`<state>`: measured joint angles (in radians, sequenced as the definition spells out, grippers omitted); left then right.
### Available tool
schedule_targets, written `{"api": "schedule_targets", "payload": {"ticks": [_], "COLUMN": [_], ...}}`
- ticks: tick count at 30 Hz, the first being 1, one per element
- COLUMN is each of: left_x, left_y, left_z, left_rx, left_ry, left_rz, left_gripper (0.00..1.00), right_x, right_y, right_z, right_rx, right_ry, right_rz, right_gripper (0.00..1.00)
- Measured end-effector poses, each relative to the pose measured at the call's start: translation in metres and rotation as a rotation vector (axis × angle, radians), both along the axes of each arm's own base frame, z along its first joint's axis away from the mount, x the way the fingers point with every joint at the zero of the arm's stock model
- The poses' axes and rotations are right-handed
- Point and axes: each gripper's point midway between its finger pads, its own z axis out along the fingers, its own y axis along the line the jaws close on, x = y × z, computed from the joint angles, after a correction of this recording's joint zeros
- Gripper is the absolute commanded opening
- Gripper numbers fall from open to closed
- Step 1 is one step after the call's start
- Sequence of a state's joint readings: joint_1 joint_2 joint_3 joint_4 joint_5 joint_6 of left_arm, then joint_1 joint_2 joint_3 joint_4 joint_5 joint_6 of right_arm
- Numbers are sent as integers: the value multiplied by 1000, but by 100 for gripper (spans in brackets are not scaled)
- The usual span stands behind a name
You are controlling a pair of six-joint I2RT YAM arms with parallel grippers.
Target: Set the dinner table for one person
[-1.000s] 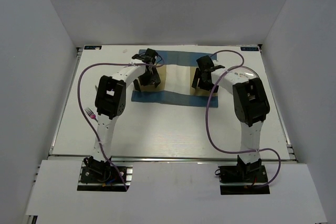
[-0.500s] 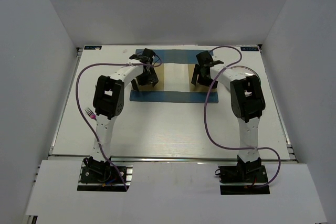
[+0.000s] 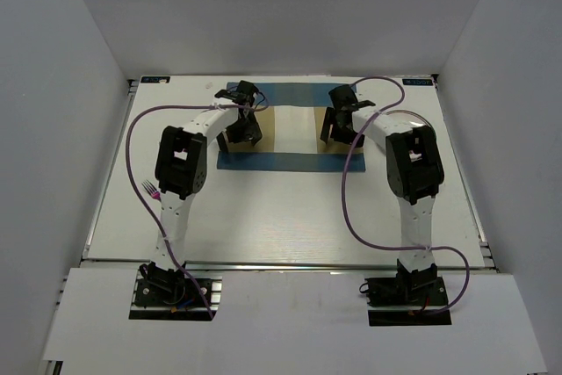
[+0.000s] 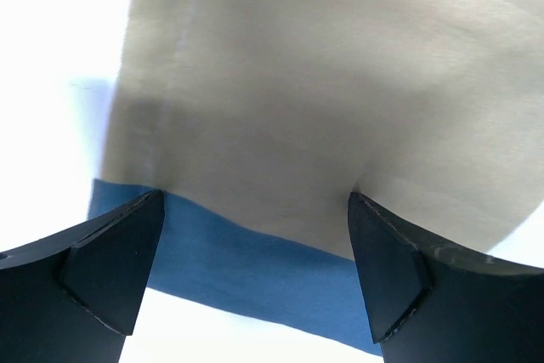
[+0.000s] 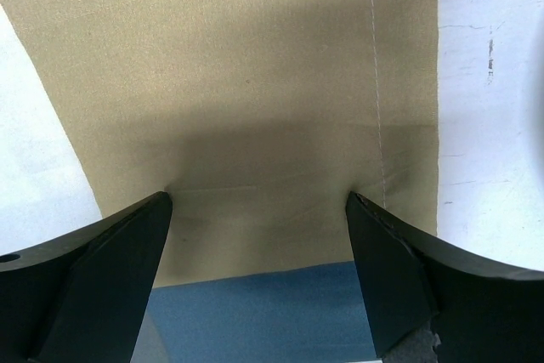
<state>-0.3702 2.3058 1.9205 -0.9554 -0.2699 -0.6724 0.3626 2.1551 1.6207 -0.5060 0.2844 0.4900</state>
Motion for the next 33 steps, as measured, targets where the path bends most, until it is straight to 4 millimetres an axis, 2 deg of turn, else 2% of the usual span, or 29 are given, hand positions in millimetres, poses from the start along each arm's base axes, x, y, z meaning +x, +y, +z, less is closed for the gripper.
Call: {"api": "schedule_targets", "payload": {"ticks": [7, 13, 16, 19, 23, 26, 28, 30, 33], "left_x": [-4, 4, 6, 2, -8, -6, 0, 4, 4], "left_y": [7, 7, 3, -10, -54, -102, -139, -177, -226], "left_z": [4, 29, 46, 65, 93, 116, 128, 134, 133], "left_rx": [12, -5, -30, -115, -356, -547, -644, -733, -834], "left_ry": [19, -29, -70, -120, -194, -247, -272, -287, -281], "left_rz": [10, 13, 5, -32, -152, -269, -346, -415, -490], "left_gripper": [98, 98, 98, 98, 98, 98, 98, 98, 98], "right_x": [4, 25, 16, -2, -38, -68, -81, -92, -116], "right_y": [-2, -2, -7, -12, -22, -34, -45, -51, -59], "right_z": [6, 31, 47, 80, 147, 206, 242, 263, 266], "right_rx": [20, 60, 81, 110, 175, 217, 233, 248, 270], "right_ry": [11, -42, -68, -127, -287, -444, -541, -603, -631], "right_rz": [1, -8, -11, -12, -2, -9, -29, -45, -55], "right_gripper": [89, 89, 89, 89, 89, 89, 89, 89, 89]}}
